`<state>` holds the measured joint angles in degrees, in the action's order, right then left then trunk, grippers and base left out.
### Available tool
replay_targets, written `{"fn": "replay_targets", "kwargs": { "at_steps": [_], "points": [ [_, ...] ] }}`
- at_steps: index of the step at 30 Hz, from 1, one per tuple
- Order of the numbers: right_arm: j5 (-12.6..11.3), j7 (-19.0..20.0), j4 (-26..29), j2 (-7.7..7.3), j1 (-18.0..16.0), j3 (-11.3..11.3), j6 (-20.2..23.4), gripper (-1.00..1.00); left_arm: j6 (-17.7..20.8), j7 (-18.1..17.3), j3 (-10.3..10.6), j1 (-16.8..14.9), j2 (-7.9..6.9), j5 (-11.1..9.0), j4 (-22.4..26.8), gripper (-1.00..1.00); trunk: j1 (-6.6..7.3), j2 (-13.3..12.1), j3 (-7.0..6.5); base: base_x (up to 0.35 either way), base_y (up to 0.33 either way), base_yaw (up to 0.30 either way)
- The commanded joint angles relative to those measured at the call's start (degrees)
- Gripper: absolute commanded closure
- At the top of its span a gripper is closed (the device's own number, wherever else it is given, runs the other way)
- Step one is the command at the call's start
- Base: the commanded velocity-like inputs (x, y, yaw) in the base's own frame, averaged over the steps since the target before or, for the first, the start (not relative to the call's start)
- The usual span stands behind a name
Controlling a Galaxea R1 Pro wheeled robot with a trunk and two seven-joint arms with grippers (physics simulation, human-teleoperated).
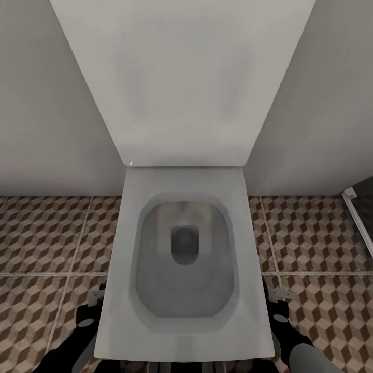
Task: Take the four mousetraps from the cabinet in the bathroom and place them on the bathroom floor. Make sure all four end up on the same floor surface, and ensure that at least two of them are either under or directly next to the same bathroom sink.
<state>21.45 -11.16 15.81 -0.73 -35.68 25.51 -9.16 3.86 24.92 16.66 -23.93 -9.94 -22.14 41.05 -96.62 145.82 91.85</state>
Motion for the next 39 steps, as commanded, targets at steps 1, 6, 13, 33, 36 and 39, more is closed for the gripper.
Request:
{"fn": "replay_targets", "kwargs": {
  "at_steps": [1,6,13,33,36,39],
  "points": [
    [-0.09,-0.79,-0.34,0.02,-0.09,-0.29,3.98,1.00,-0.53,0.64,0.47,-0.06,-0.10,-0.17,-0.64,1.00,-0.03,0.00,0.03,0.000,0.000,0.000],
    [-0.09,-0.79,-0.34,0.02,-0.09,-0.29,3.98,1.00,-5.32,0.46,0.47,-0.06,-0.15,0.09,-4.51,1.00,-0.03,0.00,0.03,0.000,0.000,0.000],
    [-0.09,-0.79,-0.33,0.02,-0.09,-0.29,3.99,1.00,-7.02,0.34,0.47,-0.06,-0.21,0.22,-5.97,1.00,-0.03,0.00,0.03,0.000,0.000,0.000],
    [-0.01,-0.70,-0.31,0.02,-0.09,-0.29,4.06,1.00,-7.32,-2.37,0.47,-2.06,-0.06,-0.20,-10.33,1.00,-0.03,0.00,0.03,0.000,0.000,0.000],
    [0.00,-0.70,-0.33,0.02,-0.09,-0.29,4.06,1.00,-7.41,-2.45,0.47,-3.41,0.08,-0.19,-12.85,1.00,-0.03,0.00,0.03,0.000,0.000,0.000],
    [0.00,-0.70,-0.33,0.02,-0.09,-0.31,4.06,1.00,-7.51,-2.57,0.47,-4.09,0.14,-0.19,-14.04,1.00,-0.03,0.00,0.03,0.000,0.000,0.000]
  ]
}}
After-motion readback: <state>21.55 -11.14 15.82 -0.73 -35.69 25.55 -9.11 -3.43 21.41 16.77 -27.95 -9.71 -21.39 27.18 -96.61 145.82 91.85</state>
